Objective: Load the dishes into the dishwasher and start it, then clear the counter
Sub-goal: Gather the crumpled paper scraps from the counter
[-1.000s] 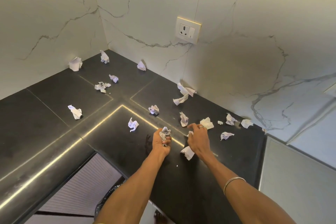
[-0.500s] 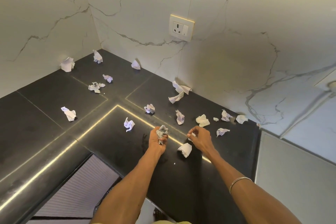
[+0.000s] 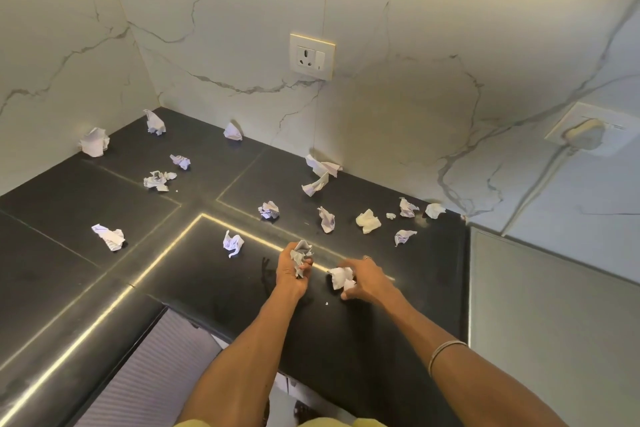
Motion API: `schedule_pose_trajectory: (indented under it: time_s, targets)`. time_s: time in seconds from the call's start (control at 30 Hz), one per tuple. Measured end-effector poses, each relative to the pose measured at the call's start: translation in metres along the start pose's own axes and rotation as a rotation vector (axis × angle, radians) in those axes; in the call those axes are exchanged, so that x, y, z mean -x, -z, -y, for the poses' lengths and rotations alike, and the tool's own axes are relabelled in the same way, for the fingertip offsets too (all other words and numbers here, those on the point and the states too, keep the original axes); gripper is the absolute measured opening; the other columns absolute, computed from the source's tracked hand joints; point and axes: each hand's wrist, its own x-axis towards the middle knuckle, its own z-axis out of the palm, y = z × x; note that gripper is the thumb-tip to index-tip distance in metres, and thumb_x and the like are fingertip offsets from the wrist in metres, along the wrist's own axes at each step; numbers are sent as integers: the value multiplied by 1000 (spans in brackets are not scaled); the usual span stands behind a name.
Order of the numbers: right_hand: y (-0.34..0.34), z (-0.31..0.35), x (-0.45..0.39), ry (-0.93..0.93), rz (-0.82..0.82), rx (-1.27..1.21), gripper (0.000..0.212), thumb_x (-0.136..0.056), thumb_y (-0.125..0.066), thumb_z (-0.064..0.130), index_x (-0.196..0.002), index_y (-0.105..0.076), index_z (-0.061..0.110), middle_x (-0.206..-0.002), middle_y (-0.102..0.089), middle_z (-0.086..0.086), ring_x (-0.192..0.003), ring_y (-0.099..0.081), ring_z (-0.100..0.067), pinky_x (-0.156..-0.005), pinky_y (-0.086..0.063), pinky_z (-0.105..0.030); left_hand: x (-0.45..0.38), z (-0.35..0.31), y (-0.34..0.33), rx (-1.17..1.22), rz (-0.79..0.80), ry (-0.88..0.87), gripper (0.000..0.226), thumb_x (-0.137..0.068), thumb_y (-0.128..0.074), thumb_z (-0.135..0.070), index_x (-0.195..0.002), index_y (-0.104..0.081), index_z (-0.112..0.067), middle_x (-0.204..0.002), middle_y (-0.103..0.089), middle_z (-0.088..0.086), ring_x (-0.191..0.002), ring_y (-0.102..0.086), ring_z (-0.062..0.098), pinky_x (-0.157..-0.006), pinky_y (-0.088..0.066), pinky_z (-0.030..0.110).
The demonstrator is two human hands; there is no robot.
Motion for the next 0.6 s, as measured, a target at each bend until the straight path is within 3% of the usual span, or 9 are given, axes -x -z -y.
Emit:
schedule_pose_trajectory:
  time_s: [0.13,0.23,0.33,0.47,0.53,0.6]
  targets:
    - [-20,8,9,-28,-142,-68,49,-71,-84,33,-115,-65,32,-103,-41,2,-94,-52,-20,-80,-48,-27,4,2,8,-38,15,19,9,-87,-57,-10,-78,-55,-7,-69,-54,8,-41,-44,10,-31,-33,14]
    - [-24,9,9,-24,-214,-104,39,-73,-83,36,-110,-72,29,-94,-52,5,-92,-53,-15,-63,-33,-17,6,4,13,-73,18,23,10,-86,-61,-11,-78,-57,-7,-68,-57,7,-42,-46,11,-32,-34,15]
    - [-13,16,15,16,-259,-128,35,-77,-81,34,-111,-74,28,-83,-50,11,-84,-49,-11,-62,-33,-18,7,6,17,-88,10,29,8,-85,-64,-13,-82,-60,-6,-71,-60,8,-44,-49,13,-32,-37,16]
    - [-5,45,14,100,-297,-207,31,-76,-80,35,-107,-76,34,-88,-60,-1,-79,-56,-15,-71,-48,-29,10,7,16,-67,10,30,9,-84,-67,-16,-82,-65,-7,-76,-65,9,-51,-60,16,-41,-49,22]
    - [-4,64,12,137,-279,-181,32,-77,-80,36,-109,-75,36,-90,-56,1,-78,-55,-13,-68,-45,-19,13,8,15,-55,11,22,14,-87,-66,-20,-80,-66,-8,-72,-65,9,-49,-61,16,-41,-49,22]
    - [-2,81,15,132,-208,-265,28,-85,-75,22,-113,-75,22,-90,-48,4,-73,-52,-3,-60,-39,-6,16,7,15,-23,-33,-8,20,-88,-64,-26,-77,-67,-10,-67,-64,7,-40,-56,13,-36,-44,19]
